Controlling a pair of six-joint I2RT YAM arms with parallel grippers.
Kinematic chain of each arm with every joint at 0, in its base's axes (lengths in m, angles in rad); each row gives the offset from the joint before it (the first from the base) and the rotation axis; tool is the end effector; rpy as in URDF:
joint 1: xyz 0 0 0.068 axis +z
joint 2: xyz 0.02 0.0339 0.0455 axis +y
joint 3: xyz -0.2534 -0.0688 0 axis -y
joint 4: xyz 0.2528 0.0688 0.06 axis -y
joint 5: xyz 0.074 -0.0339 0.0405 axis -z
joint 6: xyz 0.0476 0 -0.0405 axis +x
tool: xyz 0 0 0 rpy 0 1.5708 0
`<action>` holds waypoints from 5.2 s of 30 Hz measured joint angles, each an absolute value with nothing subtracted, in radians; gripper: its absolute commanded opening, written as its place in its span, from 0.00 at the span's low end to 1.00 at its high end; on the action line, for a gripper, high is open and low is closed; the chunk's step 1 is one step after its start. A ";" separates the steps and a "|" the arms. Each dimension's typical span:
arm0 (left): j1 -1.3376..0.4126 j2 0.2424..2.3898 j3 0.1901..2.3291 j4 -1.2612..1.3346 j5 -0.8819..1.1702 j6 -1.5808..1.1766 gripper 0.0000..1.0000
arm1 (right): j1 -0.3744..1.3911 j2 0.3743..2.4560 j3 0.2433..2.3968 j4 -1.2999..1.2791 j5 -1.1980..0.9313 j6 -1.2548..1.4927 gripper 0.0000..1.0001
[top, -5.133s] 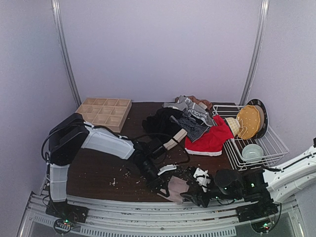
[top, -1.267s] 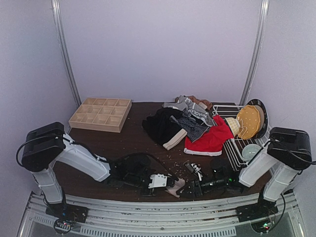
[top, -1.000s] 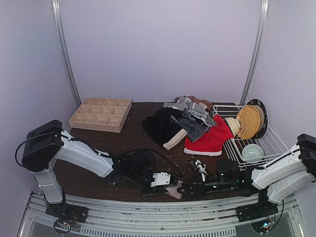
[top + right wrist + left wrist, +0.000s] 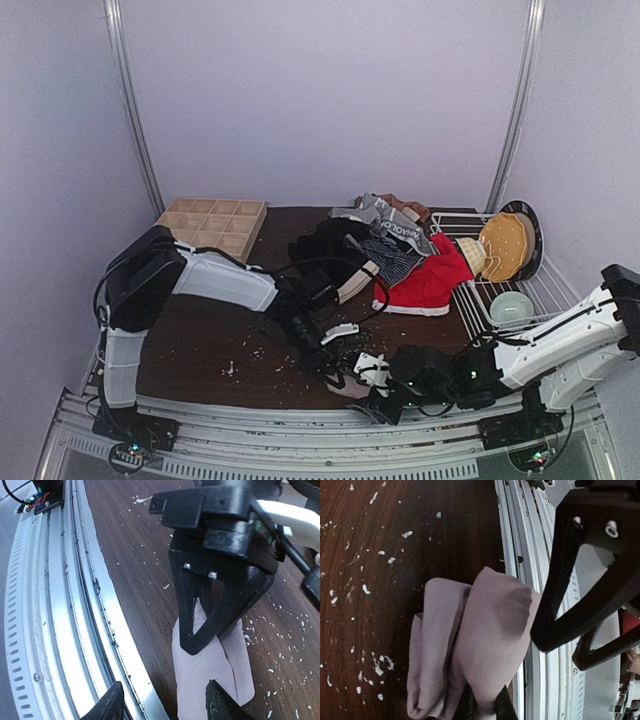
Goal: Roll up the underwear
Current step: Roll the underwear at the center of the board, then pick up the underwear from the center of the board.
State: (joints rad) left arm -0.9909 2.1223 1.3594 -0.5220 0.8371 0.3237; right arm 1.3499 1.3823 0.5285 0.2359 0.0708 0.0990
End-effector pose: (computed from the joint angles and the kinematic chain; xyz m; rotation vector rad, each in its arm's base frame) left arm 0.1933 -0.3597 0.0964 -1.8695 -2.1262 1.3207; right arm 0.0653 0.2753 0.1409 -1.3039 1.8768 0.7209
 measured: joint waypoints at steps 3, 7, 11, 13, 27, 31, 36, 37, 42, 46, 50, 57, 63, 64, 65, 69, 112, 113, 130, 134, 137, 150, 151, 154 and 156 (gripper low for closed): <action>-0.985 2.157 1.401 -0.566 0.873 0.324 0.00 | 1.349 1.442 0.558 0.221 0.079 0.077 0.53; -0.981 2.178 1.430 -0.603 0.897 0.324 0.00 | 1.343 1.492 0.569 0.221 0.094 0.070 0.53; -0.981 2.181 1.435 -0.612 0.902 0.324 0.04 | 1.333 1.520 0.576 0.229 0.102 0.072 0.47; -0.981 2.183 1.436 -0.616 0.903 0.324 0.05 | 1.330 1.528 0.586 0.223 0.107 0.079 0.45; -0.978 2.165 1.432 -0.630 0.896 0.306 0.77 | 1.303 1.562 0.620 0.181 0.139 0.137 0.13; -0.977 2.117 1.401 -0.617 0.852 0.283 0.98 | 1.301 1.569 0.628 0.190 0.137 0.146 0.08; -0.956 2.032 1.302 -0.527 0.743 0.216 0.98 | 1.280 1.576 0.630 0.214 0.118 0.161 0.01; -0.957 2.016 1.283 -0.508 0.715 0.198 0.98 | 1.274 1.576 0.628 0.218 0.112 0.166 0.00; -0.942 1.939 1.193 -0.413 0.575 0.104 0.98 | 1.261 1.576 0.623 0.225 0.078 0.184 0.00; -0.930 1.895 1.136 -0.339 0.446 0.021 0.98 | 1.253 1.577 0.623 0.227 0.059 0.193 0.00; -0.921 1.818 1.024 -0.239 0.302 -0.094 0.98 | 1.227 1.576 0.615 0.244 0.012 0.218 0.00; -0.905 1.568 0.728 -0.062 0.038 -0.284 0.98 | 1.153 1.591 0.597 0.320 -0.121 0.304 0.00; -0.905 1.422 0.623 0.082 -0.011 -0.438 0.98 | 1.077 1.660 0.595 0.462 -0.233 0.433 0.00; -0.905 1.414 0.615 0.112 -0.003 -0.469 0.98 | 1.069 1.676 0.595 0.493 -0.247 0.456 0.00; -0.909 1.411 0.606 0.139 0.006 -0.501 0.98 | 1.066 1.691 0.596 0.519 -0.255 0.478 0.00; -0.956 1.427 0.599 0.164 0.015 -0.599 0.98 | 1.056 1.763 0.607 0.642 -0.275 0.588 0.00; -0.986 1.803 0.935 -0.021 0.207 -0.824 0.00 | 1.118 1.617 0.805 0.146 -0.068 0.569 0.61; -0.984 1.805 0.940 -0.029 0.210 -0.817 0.00 | 1.113 1.634 0.818 0.136 -0.070 0.566 0.64; -0.969 1.818 0.994 -0.123 0.228 -0.747 0.00 | 1.096 1.792 0.908 0.068 -0.065 0.566 0.25; -0.968 1.819 1.001 -0.134 0.229 -0.742 0.14 | 1.096 1.798 0.903 0.098 -0.081 0.579 0.06; -0.966 1.818 1.005 -0.145 0.228 -0.736 0.39 | 1.094 1.796 0.882 0.138 -0.086 0.603 0.00; -0.959 1.515 0.842 -0.147 0.144 -0.759 0.98 | 1.078 1.714 0.696 0.391 -0.102 0.651 0.00; -0.959 1.444 0.788 -0.092 0.130 -0.763 0.98 | 1.077 1.701 0.691 0.409 -0.109 0.651 0.00; -0.959 1.261 0.648 0.019 0.099 -0.760 0.98 | 1.074 1.663 0.691 0.490 -0.142 0.644 0.00; -0.959 1.166 0.569 0.104 0.087 -0.743 0.98 | 1.073 1.637 0.698 0.555 -0.171 0.640 0.00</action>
State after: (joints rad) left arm -0.9592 1.1664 0.5690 0.1043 0.0872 -0.7425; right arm 1.0729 1.6375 0.6979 0.5552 -0.1715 0.6395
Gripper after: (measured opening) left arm 0.977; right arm 0.140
